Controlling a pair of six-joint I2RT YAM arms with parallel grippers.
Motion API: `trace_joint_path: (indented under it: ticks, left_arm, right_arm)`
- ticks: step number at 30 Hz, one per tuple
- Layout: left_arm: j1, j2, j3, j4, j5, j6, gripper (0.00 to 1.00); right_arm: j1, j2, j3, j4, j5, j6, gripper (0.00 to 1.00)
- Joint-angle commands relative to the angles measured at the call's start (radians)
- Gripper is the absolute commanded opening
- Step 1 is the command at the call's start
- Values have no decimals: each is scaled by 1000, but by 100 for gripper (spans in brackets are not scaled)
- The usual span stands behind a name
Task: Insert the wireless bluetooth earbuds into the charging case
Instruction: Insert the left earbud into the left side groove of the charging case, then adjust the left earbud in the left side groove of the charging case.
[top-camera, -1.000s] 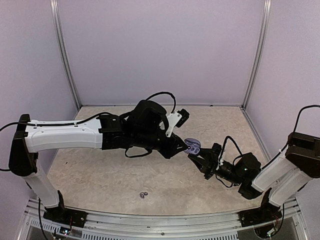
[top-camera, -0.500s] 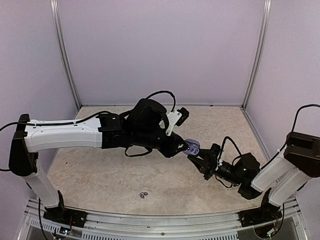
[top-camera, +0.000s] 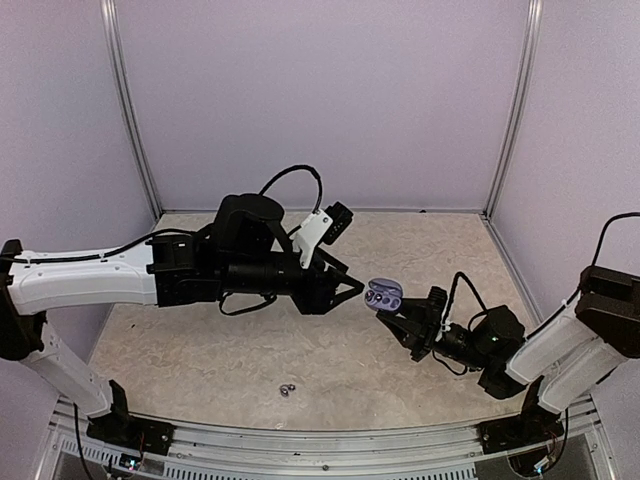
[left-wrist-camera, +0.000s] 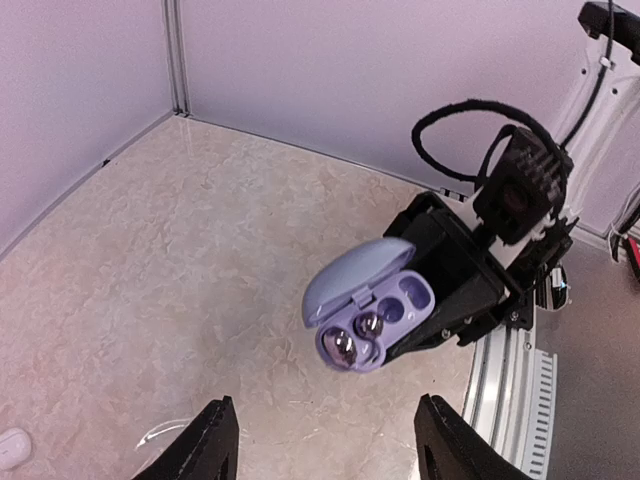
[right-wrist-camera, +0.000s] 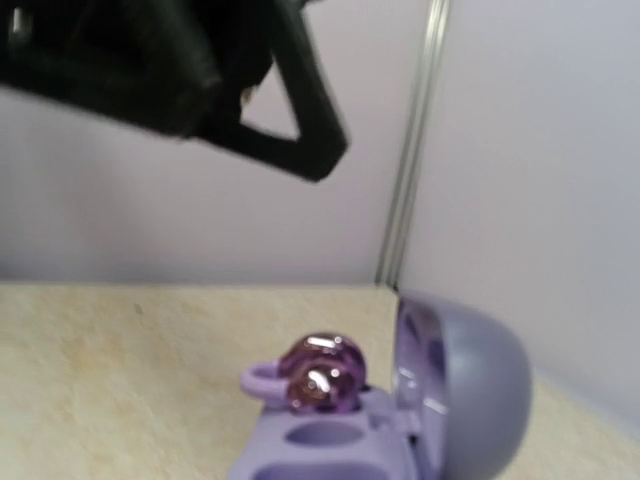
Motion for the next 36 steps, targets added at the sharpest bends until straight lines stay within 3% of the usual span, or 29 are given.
trace_joint_path:
  ticks: [1,3,11,24,36]
  left_arm:
    - [-28,-161,-180,197,-14,271,65]
    - [-59,-206,-232,228,-57,371,68]
    - [-219,-193,-223,218,-253,690,59]
    - [-270,-113,-158,223,-278,901,48]
    - [-269,-58,-114,221,-256,943,39]
  right_arm:
    - [-3,-103,-3,99,-69,51,0]
    - [-5,-152,6,35,-97,57,0]
    - [-6,-288,35,-153,-204,79,0]
    - [-2,-307,51,-221,-275,135,0]
    - [9,-292,50,-211,-270,133,0]
